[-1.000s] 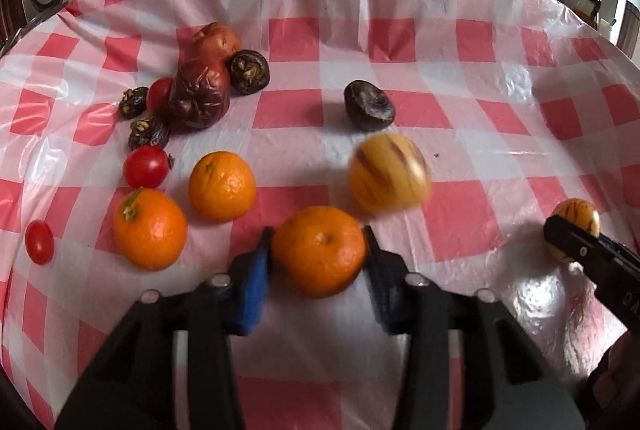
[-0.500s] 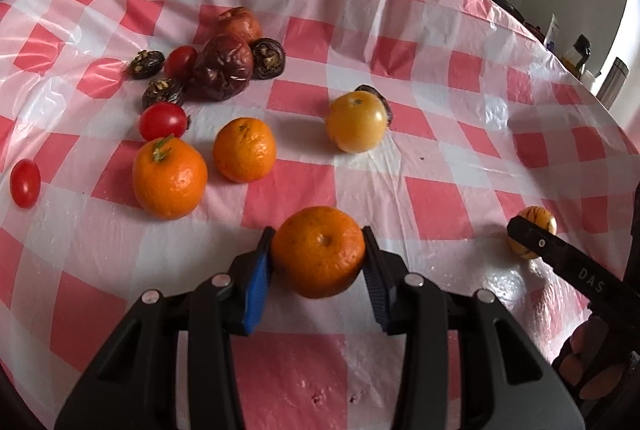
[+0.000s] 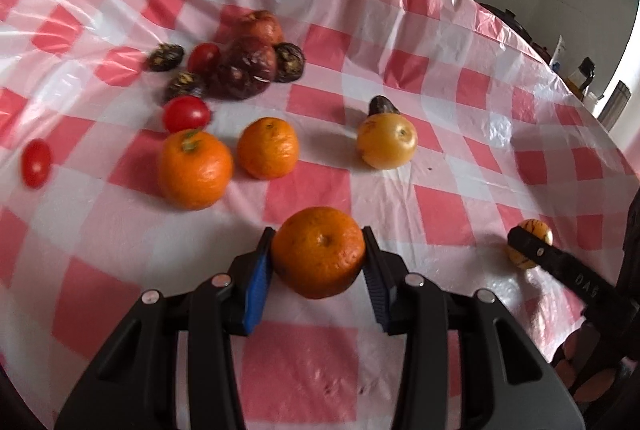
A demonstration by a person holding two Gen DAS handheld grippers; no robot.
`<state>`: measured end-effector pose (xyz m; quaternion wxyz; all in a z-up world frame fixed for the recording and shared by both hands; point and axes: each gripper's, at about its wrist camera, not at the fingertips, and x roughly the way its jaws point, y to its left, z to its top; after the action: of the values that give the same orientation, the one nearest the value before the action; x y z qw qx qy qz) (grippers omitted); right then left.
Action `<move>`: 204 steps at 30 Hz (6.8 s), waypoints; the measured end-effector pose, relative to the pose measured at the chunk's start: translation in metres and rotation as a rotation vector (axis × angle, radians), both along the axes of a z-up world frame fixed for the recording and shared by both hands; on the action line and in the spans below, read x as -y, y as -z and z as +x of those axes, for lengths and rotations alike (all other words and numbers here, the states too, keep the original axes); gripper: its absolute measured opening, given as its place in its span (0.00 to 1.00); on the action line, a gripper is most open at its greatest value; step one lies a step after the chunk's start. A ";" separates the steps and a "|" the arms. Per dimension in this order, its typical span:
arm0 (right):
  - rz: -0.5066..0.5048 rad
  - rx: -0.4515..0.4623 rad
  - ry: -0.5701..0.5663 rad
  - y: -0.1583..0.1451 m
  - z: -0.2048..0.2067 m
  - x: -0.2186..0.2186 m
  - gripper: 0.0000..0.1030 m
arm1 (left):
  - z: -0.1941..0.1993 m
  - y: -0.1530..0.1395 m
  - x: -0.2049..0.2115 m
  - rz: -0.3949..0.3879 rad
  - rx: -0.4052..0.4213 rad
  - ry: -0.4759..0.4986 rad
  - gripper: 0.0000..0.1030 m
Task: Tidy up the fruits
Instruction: 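Grasp an orange with the left gripper while the right gripper holds the pepino, then carry both fruits to the white box and open both grippers to drop them, then return to the table and grasp a yellow orange with the right gripper, then grasp a stemmed orange with the left gripper while the right gripper holds its orange, then carry both oranges to the white box and release them from both grippers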
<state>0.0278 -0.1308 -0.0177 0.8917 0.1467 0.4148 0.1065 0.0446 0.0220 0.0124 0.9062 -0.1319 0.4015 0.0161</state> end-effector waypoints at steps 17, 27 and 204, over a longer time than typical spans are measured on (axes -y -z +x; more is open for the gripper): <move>0.164 -0.029 -0.290 -0.008 -0.077 -0.091 0.46 | -0.140 -0.014 -0.085 0.097 0.057 -0.170 0.42; 0.136 0.000 -0.576 -0.017 -0.144 -0.180 0.46 | -0.224 -0.011 -0.145 0.097 0.073 -0.278 0.42; 0.100 -0.029 -0.360 -0.003 -0.011 -0.133 0.43 | -0.142 -0.003 -0.137 -0.103 0.077 -0.279 0.43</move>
<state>0.0169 0.0026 -0.0142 0.8438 0.1159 0.4413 0.2827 -0.0971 0.1591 0.0152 0.9019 -0.2331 0.3447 0.1163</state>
